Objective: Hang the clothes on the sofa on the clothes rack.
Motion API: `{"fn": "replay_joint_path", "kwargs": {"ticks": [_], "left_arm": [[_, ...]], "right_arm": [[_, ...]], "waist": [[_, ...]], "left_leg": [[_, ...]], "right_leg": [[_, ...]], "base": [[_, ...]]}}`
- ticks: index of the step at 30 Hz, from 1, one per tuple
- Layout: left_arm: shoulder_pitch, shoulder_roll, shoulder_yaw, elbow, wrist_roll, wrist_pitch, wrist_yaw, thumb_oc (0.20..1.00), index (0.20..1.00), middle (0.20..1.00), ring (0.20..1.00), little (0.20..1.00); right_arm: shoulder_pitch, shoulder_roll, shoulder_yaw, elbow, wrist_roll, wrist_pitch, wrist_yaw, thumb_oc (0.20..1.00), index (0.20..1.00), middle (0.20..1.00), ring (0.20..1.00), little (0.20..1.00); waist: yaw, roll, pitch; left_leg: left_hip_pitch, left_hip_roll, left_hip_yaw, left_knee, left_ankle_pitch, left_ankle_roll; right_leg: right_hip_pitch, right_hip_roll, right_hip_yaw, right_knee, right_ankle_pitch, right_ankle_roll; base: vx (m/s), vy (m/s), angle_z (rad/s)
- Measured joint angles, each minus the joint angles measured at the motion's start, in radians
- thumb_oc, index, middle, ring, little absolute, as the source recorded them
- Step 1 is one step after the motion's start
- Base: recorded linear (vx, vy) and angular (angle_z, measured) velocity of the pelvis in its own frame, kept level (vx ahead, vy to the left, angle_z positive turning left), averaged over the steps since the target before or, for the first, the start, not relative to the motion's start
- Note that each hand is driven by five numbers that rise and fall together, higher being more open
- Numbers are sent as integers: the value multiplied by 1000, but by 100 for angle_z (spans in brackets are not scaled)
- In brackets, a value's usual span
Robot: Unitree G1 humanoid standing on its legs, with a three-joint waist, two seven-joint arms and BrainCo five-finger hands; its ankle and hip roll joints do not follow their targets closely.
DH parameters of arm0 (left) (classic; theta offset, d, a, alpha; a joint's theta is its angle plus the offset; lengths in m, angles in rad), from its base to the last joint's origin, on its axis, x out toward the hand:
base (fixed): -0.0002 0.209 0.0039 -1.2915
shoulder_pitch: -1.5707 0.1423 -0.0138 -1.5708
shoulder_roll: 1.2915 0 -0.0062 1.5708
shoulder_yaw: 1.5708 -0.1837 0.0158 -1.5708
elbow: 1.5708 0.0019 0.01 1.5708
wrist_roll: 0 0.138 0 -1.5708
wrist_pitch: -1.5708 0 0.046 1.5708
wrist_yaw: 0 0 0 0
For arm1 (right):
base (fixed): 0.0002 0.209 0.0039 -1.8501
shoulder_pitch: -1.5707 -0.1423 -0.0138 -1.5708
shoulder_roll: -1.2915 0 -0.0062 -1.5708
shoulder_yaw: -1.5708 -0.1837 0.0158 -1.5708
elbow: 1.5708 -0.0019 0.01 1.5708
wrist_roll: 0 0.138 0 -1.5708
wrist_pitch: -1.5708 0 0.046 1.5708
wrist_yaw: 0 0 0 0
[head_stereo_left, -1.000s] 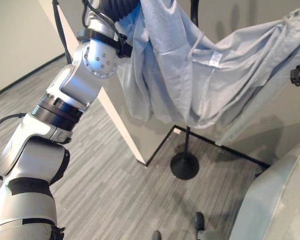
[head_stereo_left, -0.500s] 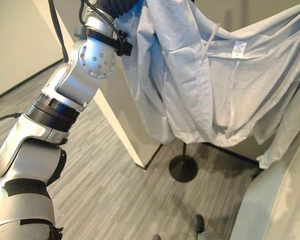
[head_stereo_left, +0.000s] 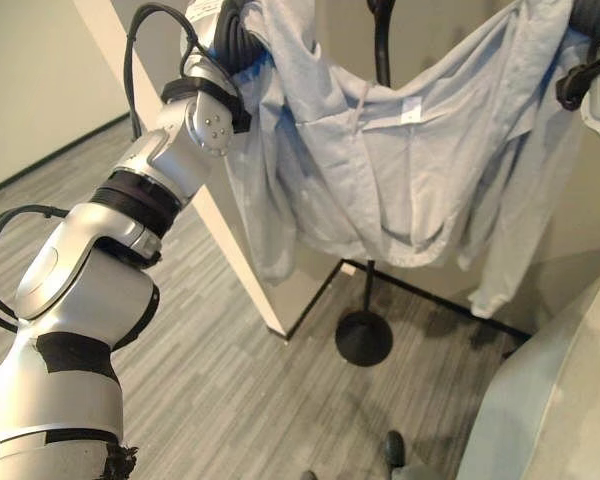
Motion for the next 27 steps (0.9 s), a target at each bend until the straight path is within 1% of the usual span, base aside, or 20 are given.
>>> {"fn": "replay_joint_path", "kwargs": {"ticks": [3, 5, 6, 8, 10, 16, 22, 27], "left_arm": [[-47, -31, -55, 68, 0, 1, -4, 200, 200, 200, 200, 200], [-75, -55, -72, 91, 0, 2, -7, 200, 200, 200, 200, 200], [-100, -63, -116, 117, 3, 9, -12, 200, 200, 200, 200, 200], [-111, -72, -121, 124, 3, 9, -22, 200, 200, 200, 200, 200], [-134, -94, -136, 165, 3, 10, -25, 200, 200, 200, 200, 200], [-150, -104, -146, 184, 5, 11, -30, 200, 200, 200, 200, 200], [-174, -103, -144, 183, 2, 11, -30, 200, 200, 200, 200, 200], [-191, -85, -140, 171, 2, 15, -25, 200, 200, 200, 200, 200]], "right_arm": [[-46, 57, 47, 74, 17, 13, 14, 200, 200, 200, 200, 200], [-68, 73, 64, 90, 23, 17, 24, 200, 200, 200, 200, 200], [-89, 97, 94, 125, 23, 21, 28, 200, 200, 200, 200, 200], [-97, 102, 116, 134, 22, 20, 36, 200, 200, 200, 200, 200], [-121, 130, 166, 181, 19, 25, 44, 200, 200, 200, 200, 200], [-125, 131, 178, 201, 14, 37, 63, 200, 200, 200, 200, 200], [-134, 130, 178, 202, 14, 54, 63, 200, 200, 200, 200, 200], [-144, 124, 164, 195, 32, 54, 60, 200, 200, 200, 200, 200]], "waist": [[3, -1, 0], [4, -1, 0], [2, 0, -5], [2, 0, -6], [-1, 0, -6], [1, 0, -6], [1, 0, -6], [3, 0, -5]], "left_leg": [[-23, -1, -1, 0, 3, 0], [-39, -2, -3, 0, 6, -1], [-51, -1, -2, 0, 6, -1], [-62, -1, -1, 0, 6, -1], [-82, -2, -1, 1, 7, -1], [-120, -1, 0, 1, 10, -3], [-117, -1, 2, 1, 10, -3], [-102, 1, 2, 1, 10, -3]], "right_leg": [[-23, -1, -1, 0, 2, -1], [-38, -2, -2, 0, 5, -2], [-50, -1, -2, 0, 6, -3], [-60, -2, -2, 0, 6, -3], [-82, -2, -2, 1, 7, -4], [-120, 0, -1, 1, 12, -9], [-116, 0, -2, 1, 12, -9], [-102, 2, -2, 0, 11, -8]], "base": [[-54, -4, 2], [-62, -3, 2], [0, 0, 0], [0, 0, 0], [-16, -1, 0], [11, -2, -1], [24, -2, 0], [59, -21, 0]]}}
